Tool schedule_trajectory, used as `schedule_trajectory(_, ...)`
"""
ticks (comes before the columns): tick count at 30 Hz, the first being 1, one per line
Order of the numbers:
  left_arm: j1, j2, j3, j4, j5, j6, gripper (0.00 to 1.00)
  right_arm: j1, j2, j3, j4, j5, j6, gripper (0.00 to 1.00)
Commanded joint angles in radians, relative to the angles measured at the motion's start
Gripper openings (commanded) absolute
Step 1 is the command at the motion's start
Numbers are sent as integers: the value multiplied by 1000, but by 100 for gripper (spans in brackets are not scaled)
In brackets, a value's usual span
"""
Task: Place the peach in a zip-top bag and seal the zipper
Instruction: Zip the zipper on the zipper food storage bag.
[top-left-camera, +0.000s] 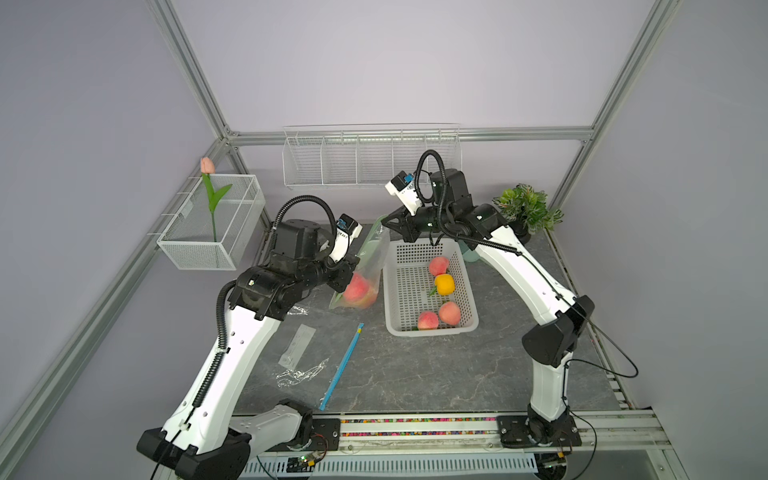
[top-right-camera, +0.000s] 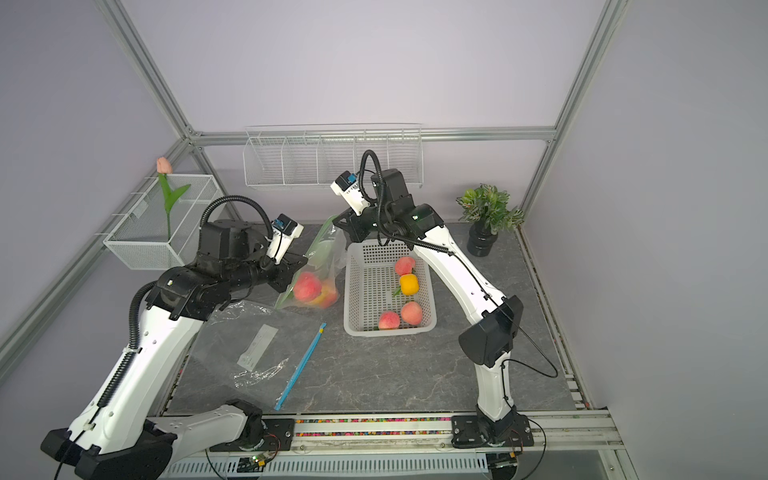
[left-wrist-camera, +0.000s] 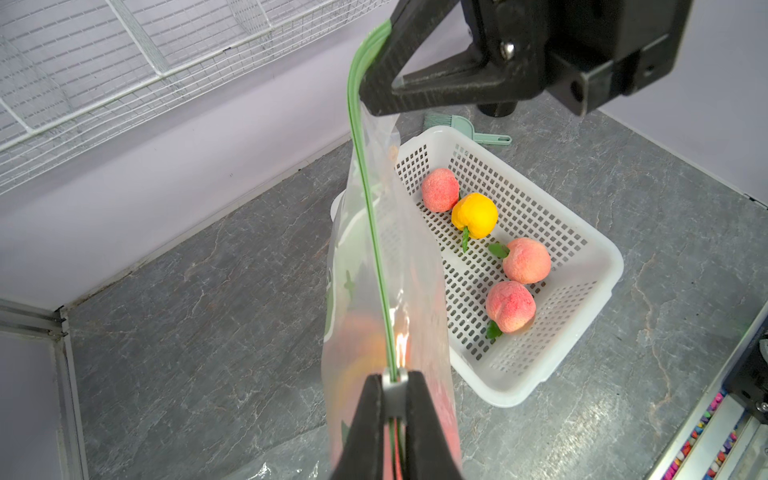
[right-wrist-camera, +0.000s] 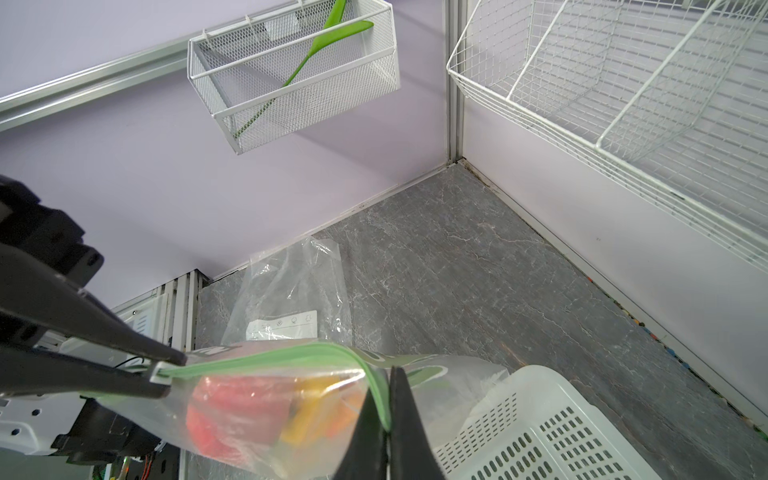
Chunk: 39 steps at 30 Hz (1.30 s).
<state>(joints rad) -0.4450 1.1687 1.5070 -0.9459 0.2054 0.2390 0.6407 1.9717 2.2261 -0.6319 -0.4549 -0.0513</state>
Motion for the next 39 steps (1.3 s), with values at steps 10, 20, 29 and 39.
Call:
schedule_trajectory(10, 4, -102, -71, -190, -6, -42, 8, -63, 12, 28, 65, 130, 47, 7)
schedule_trajectory(20, 5, -114, -78, -258, -9, -67, 8, -63, 16, 33, 64, 139, 45, 7)
schedule_trajectory(29, 4, -151, -92, -300, -31, -87, 9, -62, 19, 35, 67, 152, 43, 7)
schedule_trajectory(39, 5, -170, -97, -334, -30, -96, 9, -62, 18, 35, 61, 151, 43, 7)
